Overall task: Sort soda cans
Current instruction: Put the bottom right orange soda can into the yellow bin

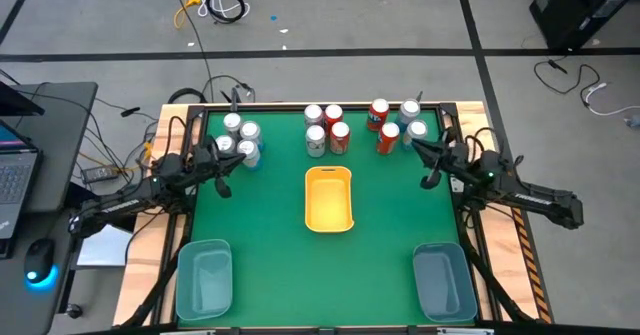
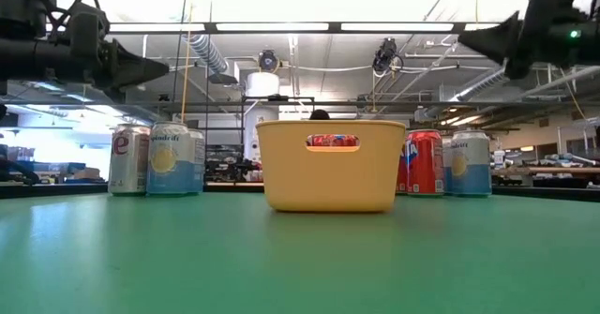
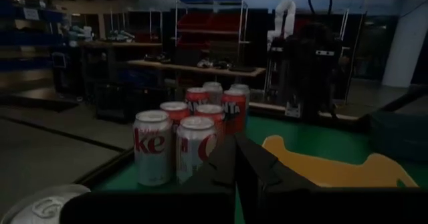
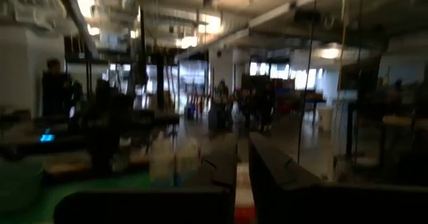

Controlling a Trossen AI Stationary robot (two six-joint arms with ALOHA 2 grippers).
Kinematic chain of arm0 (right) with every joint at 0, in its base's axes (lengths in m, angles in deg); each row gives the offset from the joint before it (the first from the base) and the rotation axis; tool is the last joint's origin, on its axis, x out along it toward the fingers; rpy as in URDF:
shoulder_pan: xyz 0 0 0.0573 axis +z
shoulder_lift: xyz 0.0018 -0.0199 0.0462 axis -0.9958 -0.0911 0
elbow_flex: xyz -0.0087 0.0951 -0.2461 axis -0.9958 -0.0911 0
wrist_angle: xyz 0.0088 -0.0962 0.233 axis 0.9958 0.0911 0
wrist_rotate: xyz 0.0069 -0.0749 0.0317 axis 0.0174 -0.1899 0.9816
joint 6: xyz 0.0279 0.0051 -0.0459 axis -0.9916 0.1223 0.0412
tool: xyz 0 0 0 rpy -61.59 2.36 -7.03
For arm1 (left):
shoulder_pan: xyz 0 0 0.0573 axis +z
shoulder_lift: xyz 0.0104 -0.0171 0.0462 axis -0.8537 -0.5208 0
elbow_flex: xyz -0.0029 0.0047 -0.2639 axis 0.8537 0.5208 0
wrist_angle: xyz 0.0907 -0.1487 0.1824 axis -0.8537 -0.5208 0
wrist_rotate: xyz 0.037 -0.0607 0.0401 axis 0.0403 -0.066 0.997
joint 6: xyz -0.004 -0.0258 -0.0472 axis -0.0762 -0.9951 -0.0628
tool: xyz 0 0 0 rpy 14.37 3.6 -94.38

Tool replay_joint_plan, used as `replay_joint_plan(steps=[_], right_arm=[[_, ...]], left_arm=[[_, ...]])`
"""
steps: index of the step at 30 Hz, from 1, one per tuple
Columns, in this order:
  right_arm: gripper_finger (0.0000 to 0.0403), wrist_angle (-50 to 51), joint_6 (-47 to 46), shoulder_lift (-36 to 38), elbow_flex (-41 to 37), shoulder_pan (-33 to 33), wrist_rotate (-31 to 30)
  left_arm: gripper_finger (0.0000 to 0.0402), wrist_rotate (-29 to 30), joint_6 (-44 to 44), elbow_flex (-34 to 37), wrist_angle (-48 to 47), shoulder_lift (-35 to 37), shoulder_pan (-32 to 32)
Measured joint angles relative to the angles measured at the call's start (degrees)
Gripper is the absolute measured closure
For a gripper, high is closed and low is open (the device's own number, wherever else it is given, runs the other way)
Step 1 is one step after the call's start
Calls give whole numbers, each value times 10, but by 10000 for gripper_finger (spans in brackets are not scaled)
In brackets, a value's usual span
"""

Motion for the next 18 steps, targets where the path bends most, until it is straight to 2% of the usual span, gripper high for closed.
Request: replay_joint_plan(steps=[6,9,13,18], right_arm=[[379,-69,31,-8,0,-1,-25],[393,-78,23,-43,8,-1,1],[401,-57,-10,-142,62,-1,-16],[377,87,-9,-300,214,-1,-64]], left_arm=[[395,5,2,0,8,0,0],[395,17,12,0,5,0,0],[395,30,15,0,-6,-4,0],[395,56,32,0,6,-17,0]])
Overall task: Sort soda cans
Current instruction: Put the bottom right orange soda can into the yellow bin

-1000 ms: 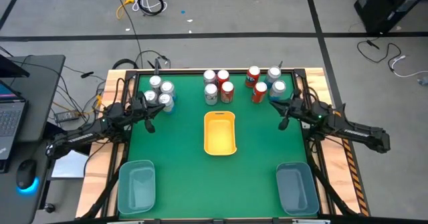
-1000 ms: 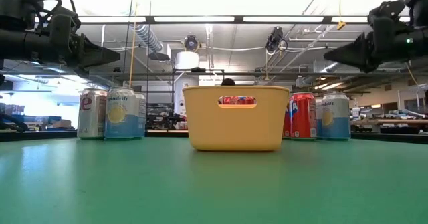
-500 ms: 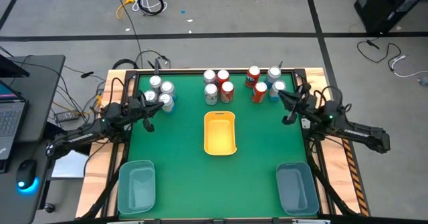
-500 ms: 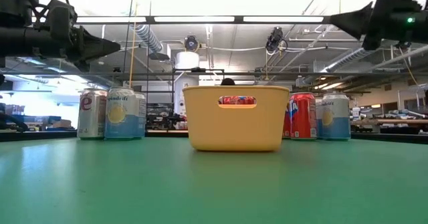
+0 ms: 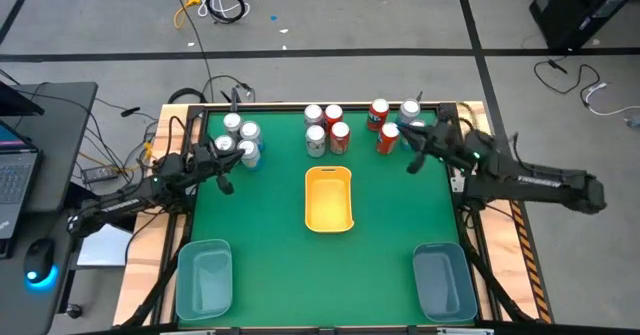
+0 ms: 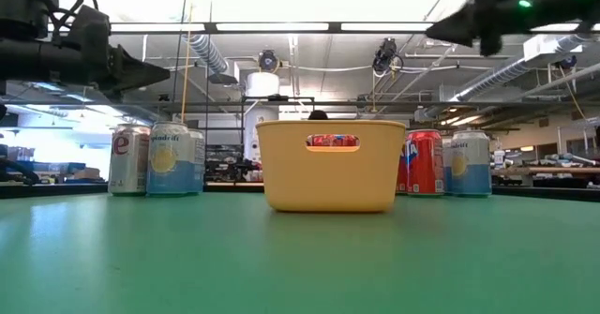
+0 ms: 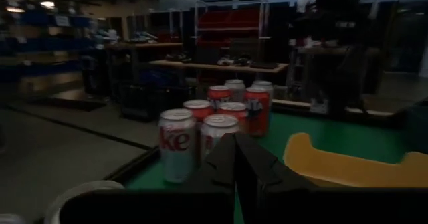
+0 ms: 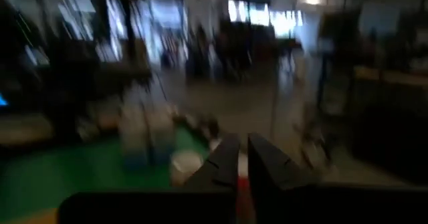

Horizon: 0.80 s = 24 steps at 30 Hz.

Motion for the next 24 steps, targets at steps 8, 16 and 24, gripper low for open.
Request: replay_joint_plan(steps=[8,16,24], right_arm=[[303,327,-34,-217,254,-15,-15],[213,487,-83,-330,389,-39,-24],[125,569,-103,-402,418,-97,49]], left_arm=[[395,19,17,0,0,-24,0],[395,7,9,0,1,-51,0],[395,-10,-5,0,2,-74,0]])
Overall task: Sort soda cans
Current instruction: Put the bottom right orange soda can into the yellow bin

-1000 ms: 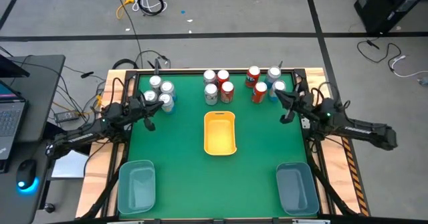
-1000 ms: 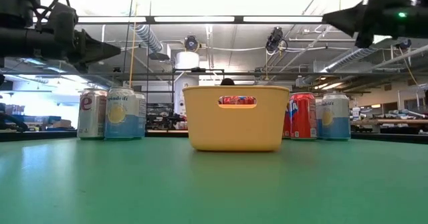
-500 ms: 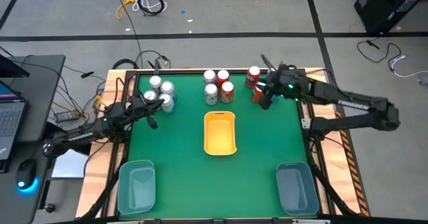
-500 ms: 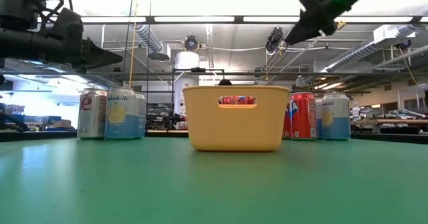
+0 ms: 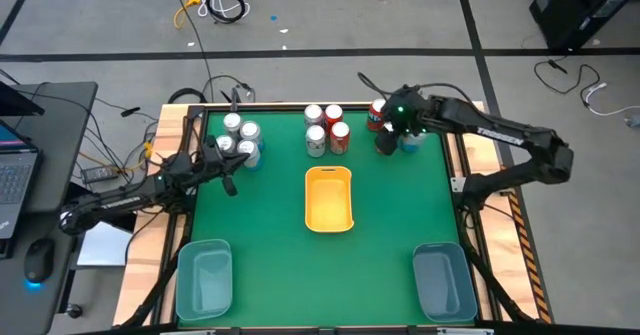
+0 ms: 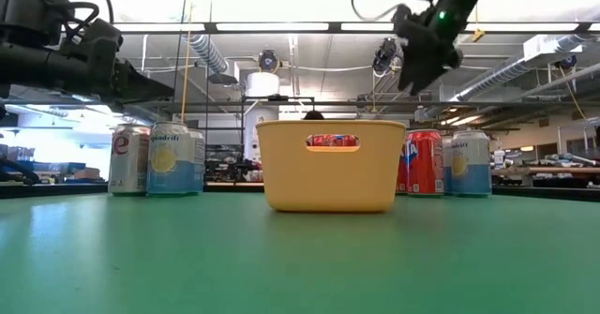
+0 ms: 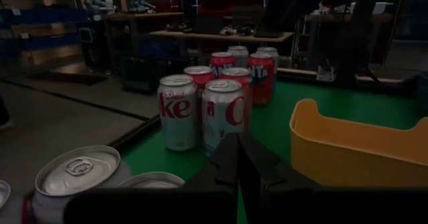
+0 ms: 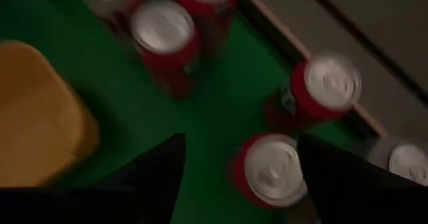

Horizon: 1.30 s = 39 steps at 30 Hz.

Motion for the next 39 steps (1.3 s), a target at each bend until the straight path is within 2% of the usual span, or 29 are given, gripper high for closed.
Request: replay_joint_plan(steps=[5,14,19,26,39], right_arm=[[103,18,40,-39,1,-32,1],[100,23,90,-106,1,-77,-15],[100,28,100,-125,1,-92,16],[103,37,113,-151,5,-94,24],[119,64,99,-145,3,-64,48]], left_arm=[[395,-3,-13,0,0,-3,0],[395,-3,-13,0,1,-3,0],[395,-3,-14,0,1,-4,0],[395,-3,-16,0,-6,-4,0],[395,-3,-26,0,-13,-4,0]])
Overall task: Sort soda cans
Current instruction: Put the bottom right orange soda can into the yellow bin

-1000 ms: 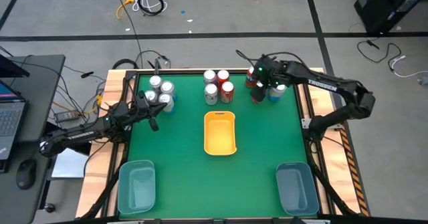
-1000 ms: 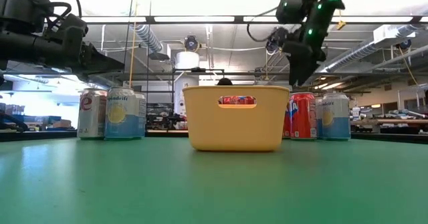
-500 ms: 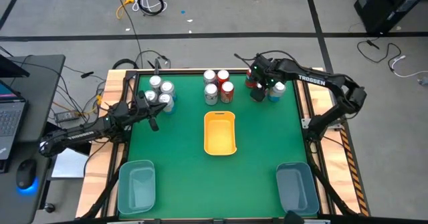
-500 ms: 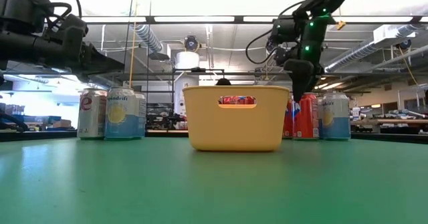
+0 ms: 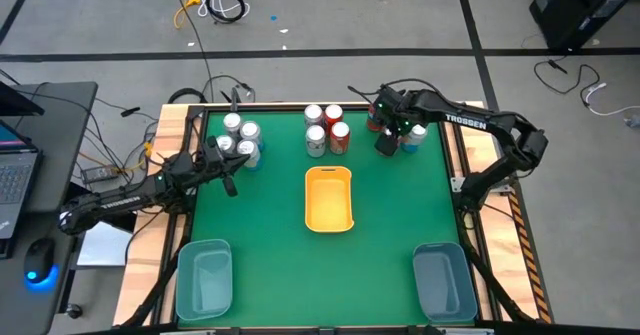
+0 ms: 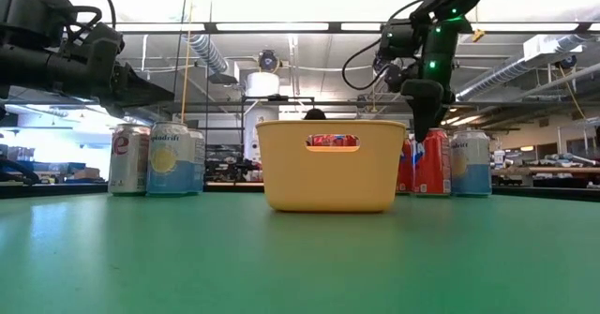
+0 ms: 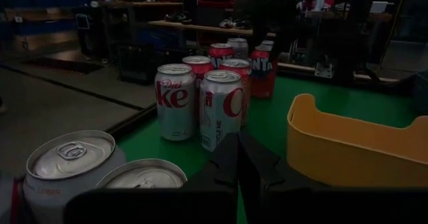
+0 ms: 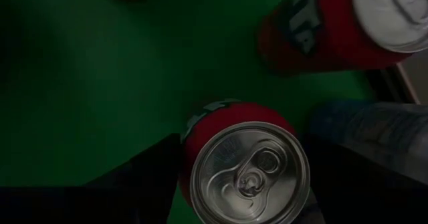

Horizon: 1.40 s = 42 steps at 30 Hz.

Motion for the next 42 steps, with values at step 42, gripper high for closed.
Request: replay_joint_plan(steps=[42], right_arm=[[74,68,-38,0,24,142,22]], left_arm=[[395,-18,-3,0,-9,0,0]])
